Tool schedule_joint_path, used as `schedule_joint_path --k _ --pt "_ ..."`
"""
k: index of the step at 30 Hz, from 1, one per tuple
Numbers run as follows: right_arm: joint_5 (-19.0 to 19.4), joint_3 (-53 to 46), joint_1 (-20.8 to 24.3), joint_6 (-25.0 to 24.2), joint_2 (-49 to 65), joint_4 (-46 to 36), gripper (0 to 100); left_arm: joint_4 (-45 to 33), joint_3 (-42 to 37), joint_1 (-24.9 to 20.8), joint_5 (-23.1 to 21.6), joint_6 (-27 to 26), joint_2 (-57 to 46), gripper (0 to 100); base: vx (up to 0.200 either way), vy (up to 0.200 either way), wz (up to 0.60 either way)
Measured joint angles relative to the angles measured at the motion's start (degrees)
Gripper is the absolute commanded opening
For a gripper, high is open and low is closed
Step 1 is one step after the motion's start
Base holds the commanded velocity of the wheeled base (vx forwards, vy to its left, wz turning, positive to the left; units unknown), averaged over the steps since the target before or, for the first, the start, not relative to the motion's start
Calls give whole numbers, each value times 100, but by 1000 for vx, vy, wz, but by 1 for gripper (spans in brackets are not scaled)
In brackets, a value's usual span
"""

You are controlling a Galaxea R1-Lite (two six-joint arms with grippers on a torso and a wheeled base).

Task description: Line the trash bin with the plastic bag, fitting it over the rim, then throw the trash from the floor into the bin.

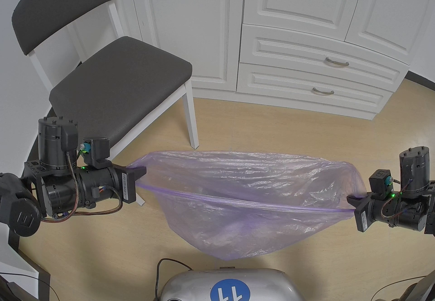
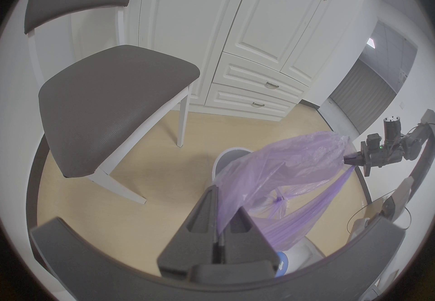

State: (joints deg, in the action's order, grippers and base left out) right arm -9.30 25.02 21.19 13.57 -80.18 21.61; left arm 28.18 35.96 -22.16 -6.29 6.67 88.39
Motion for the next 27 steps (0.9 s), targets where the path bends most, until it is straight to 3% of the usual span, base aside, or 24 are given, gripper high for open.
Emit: schedule_joint_path --k 10,22,27 --pt "44 -27 -641 1051 -354 15 0 148 83 128 -20 -16 195 0 0 0 0" --pt "50 496 -695 1037 -653 6 0 461 386 185 27 -27 639 0 0 0 0" --pt "77 803 -680 490 -817 44 0 751 850 117 41 6 1040 0 0 0 0"
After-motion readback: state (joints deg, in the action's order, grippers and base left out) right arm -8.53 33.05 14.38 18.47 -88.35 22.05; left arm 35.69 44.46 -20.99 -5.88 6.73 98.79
